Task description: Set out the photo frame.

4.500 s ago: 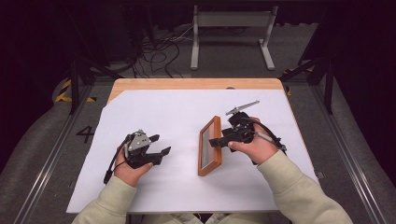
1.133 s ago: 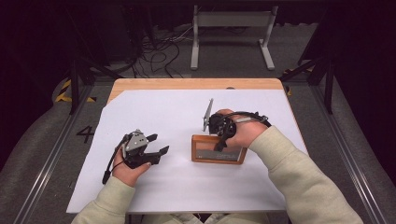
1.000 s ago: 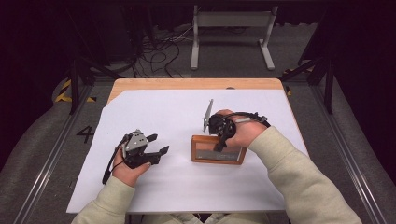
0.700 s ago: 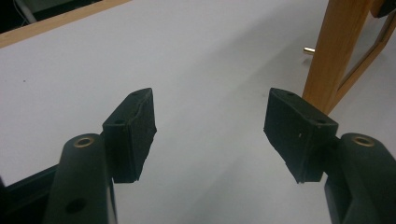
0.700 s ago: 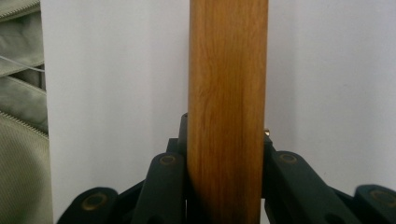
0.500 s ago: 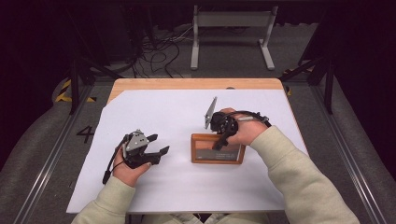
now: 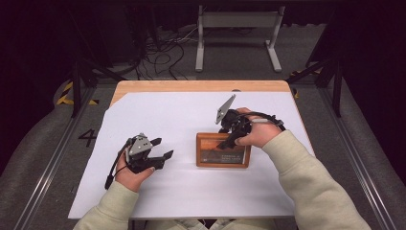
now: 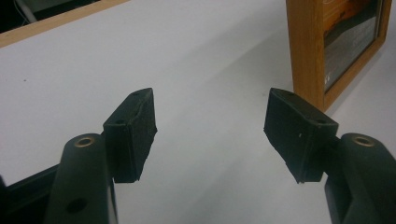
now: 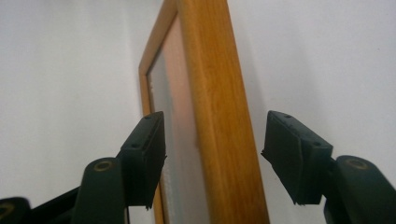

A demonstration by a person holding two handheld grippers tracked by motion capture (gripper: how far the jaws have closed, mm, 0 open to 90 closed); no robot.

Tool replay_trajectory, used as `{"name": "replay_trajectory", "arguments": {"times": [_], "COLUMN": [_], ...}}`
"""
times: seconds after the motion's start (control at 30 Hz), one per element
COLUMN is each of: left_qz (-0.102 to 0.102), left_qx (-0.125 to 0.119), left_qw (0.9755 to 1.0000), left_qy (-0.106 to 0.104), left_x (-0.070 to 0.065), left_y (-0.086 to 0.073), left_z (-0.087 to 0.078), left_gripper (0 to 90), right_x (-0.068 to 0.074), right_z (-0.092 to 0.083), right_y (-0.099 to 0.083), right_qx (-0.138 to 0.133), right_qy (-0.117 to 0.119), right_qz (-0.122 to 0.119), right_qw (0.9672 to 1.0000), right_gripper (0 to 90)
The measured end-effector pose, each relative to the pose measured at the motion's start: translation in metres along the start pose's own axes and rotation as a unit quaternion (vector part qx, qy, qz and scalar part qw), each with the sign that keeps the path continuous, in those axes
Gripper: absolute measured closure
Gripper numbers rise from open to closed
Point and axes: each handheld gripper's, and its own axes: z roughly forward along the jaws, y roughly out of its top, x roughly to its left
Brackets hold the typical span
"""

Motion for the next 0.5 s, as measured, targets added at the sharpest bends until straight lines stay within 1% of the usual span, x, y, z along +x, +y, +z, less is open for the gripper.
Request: {"name": "replay_trajectory", "arguments": {"times": [0.03,0.1,0.13,0.17,0.2,0.27,0.3,0.33,0.37,0.4,0.47,0.5], "left_qz": [0.0,-0.001,-0.001,-0.002,-0.002,-0.001,-0.003,-0.003,-0.003,-0.003,0.0,0.0], "left_qx": [0.001,0.0,0.0,0.003,0.003,0.001,0.001,0.0,0.0,0.0,-0.001,-0.001], "left_qw": [1.0,1.0,1.0,1.0,1.0,1.0,1.0,1.0,1.0,1.0,1.0,1.0], "left_qy": [0.0,0.0,0.0,-0.001,-0.001,0.0,0.0,-0.002,-0.002,-0.005,-0.01,-0.01], "left_x": [0.0,0.0,0.0,0.0,0.0,0.0,-0.001,-0.001,-0.002,-0.003,-0.004,-0.004], "left_y": [0.0,0.0,0.0,-0.001,-0.001,0.0,0.0,0.001,0.001,0.002,0.002,0.002], "left_z": [0.0,-0.001,-0.002,-0.003,-0.003,-0.004,-0.005,-0.005,-0.005,-0.004,-0.003,-0.003], "left_gripper": [34.5,34.4,34.2,34.0,33.9,33.7,33.6,33.3,32.7,32.4,31.4,30.8], "right_x": [0.001,0.004,0.006,0.007,0.007,0.008,0.009,0.01,0.011,0.012,0.013,0.013], "right_z": [-0.002,-0.009,-0.014,-0.017,-0.017,-0.025,-0.028,-0.032,-0.039,-0.043,-0.05,-0.05], "right_y": [-0.002,-0.008,-0.015,-0.019,-0.019,-0.027,-0.032,-0.036,-0.044,-0.048,-0.056,-0.056], "right_qx": [-0.009,-0.033,-0.053,-0.06,-0.06,-0.079,-0.086,-0.095,-0.11,-0.116,-0.127,-0.127], "right_qy": [-0.004,-0.02,-0.029,-0.035,-0.035,-0.044,-0.048,-0.051,-0.059,-0.06,-0.07,-0.07], "right_qz": [0.004,0.007,0.014,0.02,0.02,0.03,0.036,0.041,0.048,0.051,0.056,0.056], "right_qw": [0.9999,0.9992,0.9981,0.9973,0.9973,0.9955,0.9945,0.9933,0.991,0.9901,0.9879,0.9879], "right_gripper": [34.1,30.5,27.0,25.1,25.1,24.6,24.6,24.5,24.3,24.2,23.3,23.3]}}
